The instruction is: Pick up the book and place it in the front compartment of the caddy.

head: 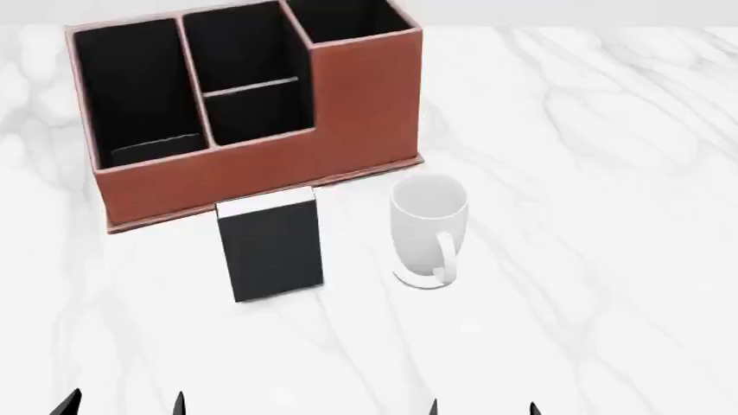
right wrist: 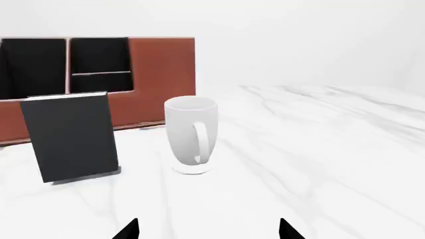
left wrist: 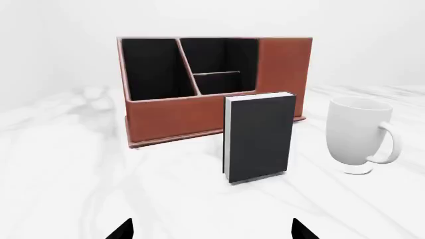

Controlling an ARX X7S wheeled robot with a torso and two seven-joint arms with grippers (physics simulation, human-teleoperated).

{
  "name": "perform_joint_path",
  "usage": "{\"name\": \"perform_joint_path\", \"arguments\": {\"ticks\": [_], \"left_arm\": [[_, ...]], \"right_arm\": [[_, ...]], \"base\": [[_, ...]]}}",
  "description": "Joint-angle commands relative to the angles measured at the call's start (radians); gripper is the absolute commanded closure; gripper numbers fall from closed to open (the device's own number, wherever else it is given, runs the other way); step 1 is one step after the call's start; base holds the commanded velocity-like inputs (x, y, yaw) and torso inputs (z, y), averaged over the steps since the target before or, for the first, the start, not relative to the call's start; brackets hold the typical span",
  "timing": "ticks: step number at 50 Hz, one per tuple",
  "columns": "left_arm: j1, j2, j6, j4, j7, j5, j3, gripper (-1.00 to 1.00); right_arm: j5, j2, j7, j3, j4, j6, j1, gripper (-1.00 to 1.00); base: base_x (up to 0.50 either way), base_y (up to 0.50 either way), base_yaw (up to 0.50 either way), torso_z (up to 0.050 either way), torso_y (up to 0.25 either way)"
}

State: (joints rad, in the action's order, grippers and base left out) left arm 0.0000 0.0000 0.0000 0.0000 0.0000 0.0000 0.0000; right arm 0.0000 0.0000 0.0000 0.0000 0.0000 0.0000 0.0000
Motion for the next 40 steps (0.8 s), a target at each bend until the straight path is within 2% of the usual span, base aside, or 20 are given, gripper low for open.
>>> {"name": "perform_joint_path", "arguments": {"ticks": [1, 13, 21, 31, 40], "left_arm": [[-0.002, -0.016, 0.002, -0.004, -0.018, -0.016, 0.018, -1.0], [-0.008, -0.047, -0.005, -0.006, -0.065, -0.057, 0.048, -1.0], [-0.009, -0.057, -0.009, 0.003, -0.086, -0.087, 0.051, -1.0], [-0.003, -0.066, -0.01, 0.081, -0.136, -0.119, 0.032, -1.0], [-0.007, -0.094, -0.058, 0.3, -0.181, -0.163, -0.01, -1.0]], "right_arm": [[0.005, 0.016, 0.02, -0.027, 0.012, -0.002, 0.005, -1.0], [0.031, 0.051, 0.045, -0.077, 0.014, 0.007, 0.013, -1.0], [0.078, 0.045, 0.124, -0.028, -0.043, 0.041, 0.025, -1.0], [0.128, 0.073, 0.169, -0.004, -0.253, 0.168, 0.001, -1.0], [0.173, 0.097, 0.204, 0.037, -0.401, 0.217, -0.006, -1.0]], "base": [[0.0, 0.0, 0.0, 0.0, 0.0], [0.0, 0.0, 0.0, 0.0, 0.0], [0.03, 0.0, 0.0, 0.0, 0.0], [0.49, 0.0, 0.0, 0.0, 0.0], [0.5, 0.0, 0.0, 0.0, 0.0]]}}
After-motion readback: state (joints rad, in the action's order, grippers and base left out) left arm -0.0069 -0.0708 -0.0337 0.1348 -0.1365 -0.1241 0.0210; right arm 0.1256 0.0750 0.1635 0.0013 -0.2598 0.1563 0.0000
